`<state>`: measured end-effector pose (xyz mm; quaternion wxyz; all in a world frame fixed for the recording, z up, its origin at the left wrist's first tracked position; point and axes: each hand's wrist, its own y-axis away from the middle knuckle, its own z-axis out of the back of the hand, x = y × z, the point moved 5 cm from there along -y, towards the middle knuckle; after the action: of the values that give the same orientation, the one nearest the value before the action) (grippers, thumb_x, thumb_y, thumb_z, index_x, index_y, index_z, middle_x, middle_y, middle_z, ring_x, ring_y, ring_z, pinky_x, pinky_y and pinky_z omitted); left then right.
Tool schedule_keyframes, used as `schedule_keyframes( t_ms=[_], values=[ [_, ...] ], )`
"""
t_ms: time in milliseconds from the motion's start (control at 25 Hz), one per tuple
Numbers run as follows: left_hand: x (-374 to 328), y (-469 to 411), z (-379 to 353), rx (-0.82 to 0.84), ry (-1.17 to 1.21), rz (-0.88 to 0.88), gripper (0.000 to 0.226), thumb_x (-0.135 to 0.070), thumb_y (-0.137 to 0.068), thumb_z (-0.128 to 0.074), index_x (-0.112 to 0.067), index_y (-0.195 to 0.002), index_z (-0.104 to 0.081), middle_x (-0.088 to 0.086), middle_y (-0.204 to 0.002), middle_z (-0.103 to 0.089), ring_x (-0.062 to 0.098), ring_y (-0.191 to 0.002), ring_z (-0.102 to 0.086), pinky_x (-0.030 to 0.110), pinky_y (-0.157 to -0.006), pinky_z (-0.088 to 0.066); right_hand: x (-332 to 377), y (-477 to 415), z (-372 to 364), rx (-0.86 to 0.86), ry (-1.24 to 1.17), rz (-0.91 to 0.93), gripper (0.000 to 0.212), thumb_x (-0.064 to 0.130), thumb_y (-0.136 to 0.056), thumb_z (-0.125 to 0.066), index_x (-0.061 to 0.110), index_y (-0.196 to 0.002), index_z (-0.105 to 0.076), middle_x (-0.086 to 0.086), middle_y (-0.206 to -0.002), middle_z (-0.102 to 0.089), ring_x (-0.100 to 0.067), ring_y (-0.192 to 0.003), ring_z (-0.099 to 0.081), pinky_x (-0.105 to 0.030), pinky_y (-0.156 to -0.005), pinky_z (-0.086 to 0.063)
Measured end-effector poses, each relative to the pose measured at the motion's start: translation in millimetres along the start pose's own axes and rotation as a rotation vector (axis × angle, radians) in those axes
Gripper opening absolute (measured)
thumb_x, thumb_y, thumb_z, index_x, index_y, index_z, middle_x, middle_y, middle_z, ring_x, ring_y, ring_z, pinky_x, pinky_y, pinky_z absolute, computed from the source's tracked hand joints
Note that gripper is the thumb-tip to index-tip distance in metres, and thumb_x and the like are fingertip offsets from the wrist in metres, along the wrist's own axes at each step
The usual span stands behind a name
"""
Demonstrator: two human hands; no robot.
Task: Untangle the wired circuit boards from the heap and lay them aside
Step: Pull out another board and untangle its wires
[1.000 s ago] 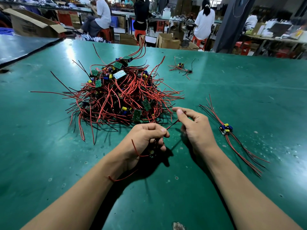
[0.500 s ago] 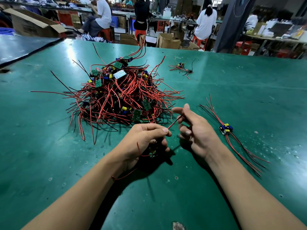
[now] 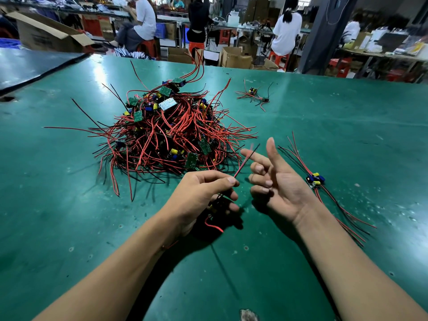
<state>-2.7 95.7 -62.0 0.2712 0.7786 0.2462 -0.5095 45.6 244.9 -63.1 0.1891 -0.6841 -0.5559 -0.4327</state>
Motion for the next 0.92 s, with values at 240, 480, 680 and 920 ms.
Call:
schedule_keyframes(
  t_ms=[240,480,680,920],
  values=[
    [-9,3,2,-0.059,0.0,-0.131,0.009,-0.01,-0.088,-0.067,-0.011,-0.082,-0.074,0.018,-0.081,-0.073,0.027,-0.068,-0.072,0.029,-0.059,-0.058,-7,4,3,-0.114,0.637,0.262,0.012,0.02,-0.1,-0.061,0.013,-0.098,-0.07,-0.001,-0.069,-0.053,-0.005,-0.045,-0.039,-0.018,-0.042,-0.03],
    [-29,2,6,-0.174,0.057,-0.379,0.005,-0.01,-0.097,-0.056,-0.007,-0.097,-0.06,0.015,-0.092,-0.076,0.021,-0.083,-0.073,0.028,-0.075,-0.059,-19,18,-27,0.143,1.18,0.518,0.024,0.026,-0.07,-0.078,0.028,-0.093,-0.07,0.018,-0.071,-0.062,0.004,-0.058,-0.052,-0.011,-0.059,-0.039],
    [-34,5,5,-0.172,0.124,-0.389,0.005,-0.012,-0.099,-0.054,-0.011,-0.093,-0.053,0.012,-0.092,-0.076,0.018,-0.085,-0.074,0.021,-0.07,-0.056,-19,23,-33,0.069,1.271,0.651,0.039,0.06,-0.069,-0.074,0.03,-0.086,-0.055,0.02,-0.072,-0.06,-0.003,-0.059,-0.051,-0.023,-0.057,-0.043],
    [-31,4,16,-0.294,0.175,-0.333,0.006,-0.014,-0.093,-0.063,-0.011,-0.088,-0.061,0.019,-0.093,-0.075,0.03,-0.087,-0.072,0.045,-0.082,-0.059,-10,31,-35,-0.02,0.885,0.711,0.026,0.046,-0.088,-0.066,0.022,-0.08,-0.058,0.014,-0.058,-0.051,-0.005,-0.048,-0.036,-0.02,-0.047,-0.029]
  ],
)
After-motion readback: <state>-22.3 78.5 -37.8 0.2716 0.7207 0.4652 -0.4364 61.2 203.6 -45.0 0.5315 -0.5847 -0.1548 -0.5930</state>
